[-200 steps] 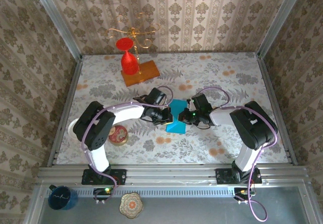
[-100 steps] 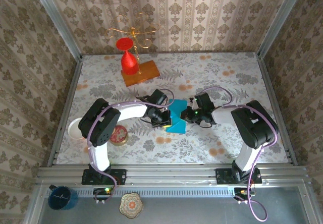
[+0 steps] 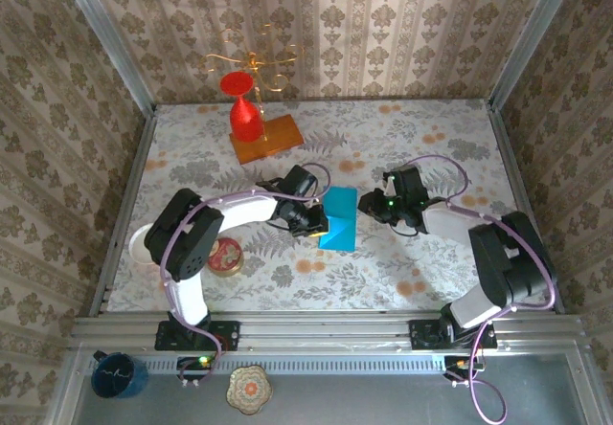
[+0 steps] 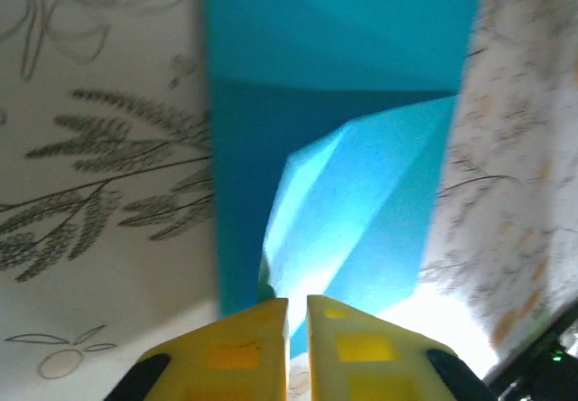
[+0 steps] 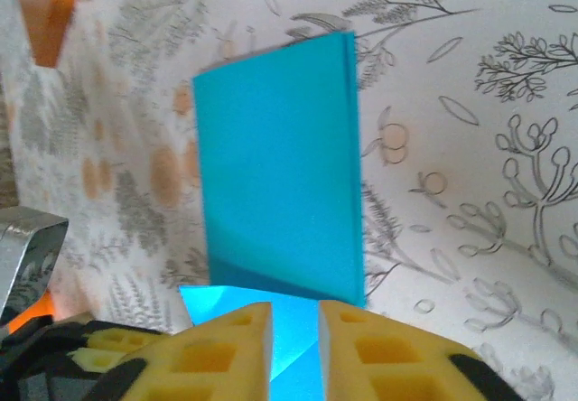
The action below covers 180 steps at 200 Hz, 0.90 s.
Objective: Fold a paper plane with a square sheet of paper (pick it up from the middle)
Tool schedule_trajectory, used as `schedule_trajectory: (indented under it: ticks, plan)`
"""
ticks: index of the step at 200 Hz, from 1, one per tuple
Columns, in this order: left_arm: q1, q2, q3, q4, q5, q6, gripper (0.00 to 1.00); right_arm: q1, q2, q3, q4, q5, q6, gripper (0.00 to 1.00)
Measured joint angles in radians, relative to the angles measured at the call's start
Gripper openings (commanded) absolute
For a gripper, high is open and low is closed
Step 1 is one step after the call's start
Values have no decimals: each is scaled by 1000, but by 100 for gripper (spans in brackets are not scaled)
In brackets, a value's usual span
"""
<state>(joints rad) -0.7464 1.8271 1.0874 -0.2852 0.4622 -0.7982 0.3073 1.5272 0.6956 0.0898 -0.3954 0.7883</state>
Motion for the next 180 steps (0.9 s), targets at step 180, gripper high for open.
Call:
schedule_trajectory:
  ticks: [180]
  plan:
    - [59, 72, 47, 135, 32, 13, 21, 124, 114, -90, 184, -54, 293, 32]
